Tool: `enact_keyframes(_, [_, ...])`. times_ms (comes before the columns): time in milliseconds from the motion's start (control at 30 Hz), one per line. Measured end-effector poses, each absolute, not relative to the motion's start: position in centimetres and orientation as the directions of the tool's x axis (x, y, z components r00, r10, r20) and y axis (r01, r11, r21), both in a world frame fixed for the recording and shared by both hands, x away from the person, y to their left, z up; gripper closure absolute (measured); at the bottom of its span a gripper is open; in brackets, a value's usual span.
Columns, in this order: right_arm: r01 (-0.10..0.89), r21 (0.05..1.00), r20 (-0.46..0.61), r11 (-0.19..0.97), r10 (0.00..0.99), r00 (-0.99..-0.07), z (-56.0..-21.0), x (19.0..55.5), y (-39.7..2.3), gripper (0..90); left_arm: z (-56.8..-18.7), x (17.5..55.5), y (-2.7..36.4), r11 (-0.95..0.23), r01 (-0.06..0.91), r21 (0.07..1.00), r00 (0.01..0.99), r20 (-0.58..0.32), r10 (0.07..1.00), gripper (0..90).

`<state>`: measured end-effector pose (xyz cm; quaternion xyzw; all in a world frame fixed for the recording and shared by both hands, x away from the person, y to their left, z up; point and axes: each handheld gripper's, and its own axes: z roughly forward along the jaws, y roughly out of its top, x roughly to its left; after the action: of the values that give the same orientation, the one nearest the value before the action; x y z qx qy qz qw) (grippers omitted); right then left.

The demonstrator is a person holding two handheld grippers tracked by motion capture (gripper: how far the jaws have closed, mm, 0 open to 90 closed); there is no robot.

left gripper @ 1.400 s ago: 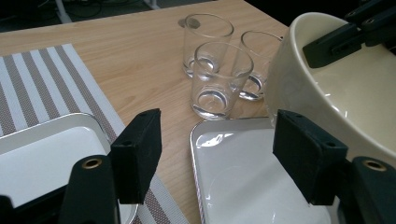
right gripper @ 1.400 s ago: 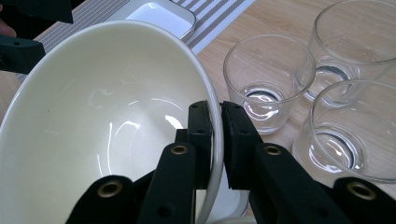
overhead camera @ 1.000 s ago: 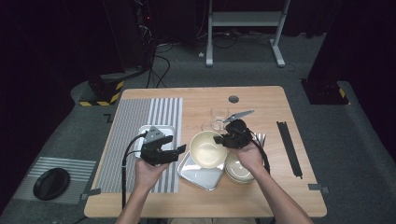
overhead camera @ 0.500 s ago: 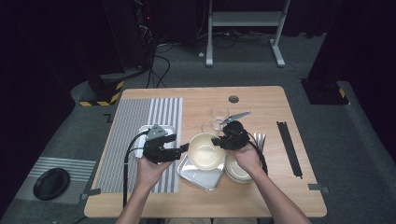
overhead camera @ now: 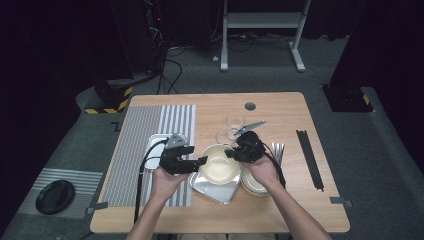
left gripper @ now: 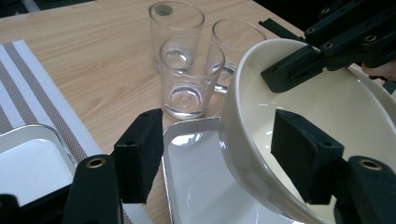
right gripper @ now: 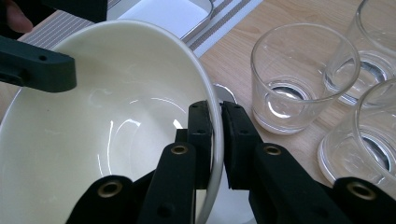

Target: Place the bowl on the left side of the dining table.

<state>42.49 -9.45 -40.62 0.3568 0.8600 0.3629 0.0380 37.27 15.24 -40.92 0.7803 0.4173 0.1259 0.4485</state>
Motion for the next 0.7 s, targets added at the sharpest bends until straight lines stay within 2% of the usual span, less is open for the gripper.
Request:
enact_keyframes(267, [0.585, 0.645, 0.196, 0.491, 0.634, -0.748, -40.6, 42.3, -9.1, 82.8, -41.3, 37.6, 14.6, -0.27, 0.555, 0.787, 0.612, -0.166, 0.774, 35.3])
enact_keyframes(400, [0.569, 0.655, 0.179, 0.497, 0.629, -0.756, -40.7, 42.2, -9.0, 82.8, -41.5, 37.8, 14.4, -0.317, 0.538, 0.781, 0.629, -0.122, 0.768, 40.0])
enact_keyframes(567, [0.569, 0.653, 0.181, 0.5, 0.627, -0.758, -40.7, 42.2, -8.9, 82.8, -41.5, 37.9, 13.8, -0.336, 0.556, 0.76, 0.623, -0.113, 0.774, 43.5])
enact_keyframes(700, [0.565, 0.647, 0.175, 0.512, 0.621, -0.764, -40.6, 42.1, -8.8, 82.8, -41.4, 38.2, 13.0, -0.369, 0.554, 0.746, 0.641, -0.1, 0.761, 52.2])
